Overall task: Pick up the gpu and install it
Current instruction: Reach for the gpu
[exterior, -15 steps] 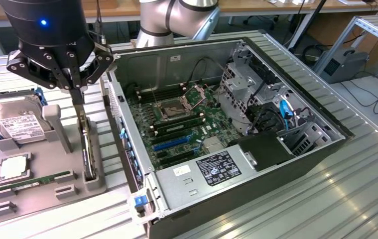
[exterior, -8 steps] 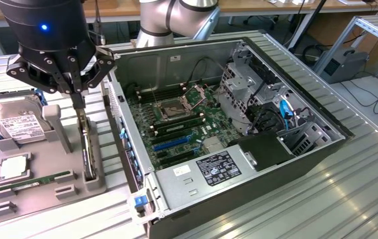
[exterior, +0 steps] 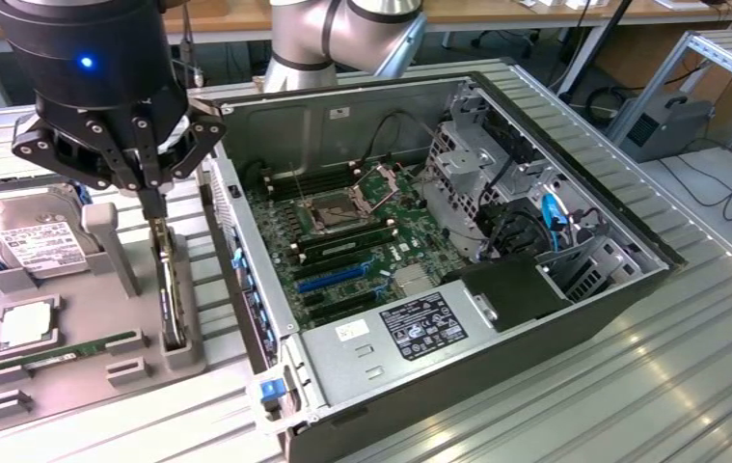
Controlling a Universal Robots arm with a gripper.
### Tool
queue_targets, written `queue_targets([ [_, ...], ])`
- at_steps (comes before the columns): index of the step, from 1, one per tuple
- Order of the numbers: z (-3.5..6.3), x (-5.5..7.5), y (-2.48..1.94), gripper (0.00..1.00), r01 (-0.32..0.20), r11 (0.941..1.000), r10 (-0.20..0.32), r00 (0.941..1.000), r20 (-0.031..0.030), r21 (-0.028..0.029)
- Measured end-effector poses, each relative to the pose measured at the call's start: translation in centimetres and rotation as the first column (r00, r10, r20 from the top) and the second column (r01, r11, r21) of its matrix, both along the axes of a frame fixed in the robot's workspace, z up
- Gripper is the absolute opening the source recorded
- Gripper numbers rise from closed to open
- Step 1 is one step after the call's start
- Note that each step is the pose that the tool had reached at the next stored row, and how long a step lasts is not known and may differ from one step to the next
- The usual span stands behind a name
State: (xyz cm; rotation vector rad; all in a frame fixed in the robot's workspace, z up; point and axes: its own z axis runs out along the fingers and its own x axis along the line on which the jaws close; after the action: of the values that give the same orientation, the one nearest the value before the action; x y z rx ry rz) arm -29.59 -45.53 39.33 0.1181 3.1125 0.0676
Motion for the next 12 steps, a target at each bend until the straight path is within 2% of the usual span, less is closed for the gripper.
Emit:
queue_targets([
  [9, 0.00, 0.0, -1.09, 0.11, 0.000, 1.0000, 0.000, 1.0000, 0.0000, -0.0001],
  [12, 0.00, 0.0, -1.16, 0.11, 0.000, 1.0000, 0.000, 1.0000, 0.0000, 0.0000],
])
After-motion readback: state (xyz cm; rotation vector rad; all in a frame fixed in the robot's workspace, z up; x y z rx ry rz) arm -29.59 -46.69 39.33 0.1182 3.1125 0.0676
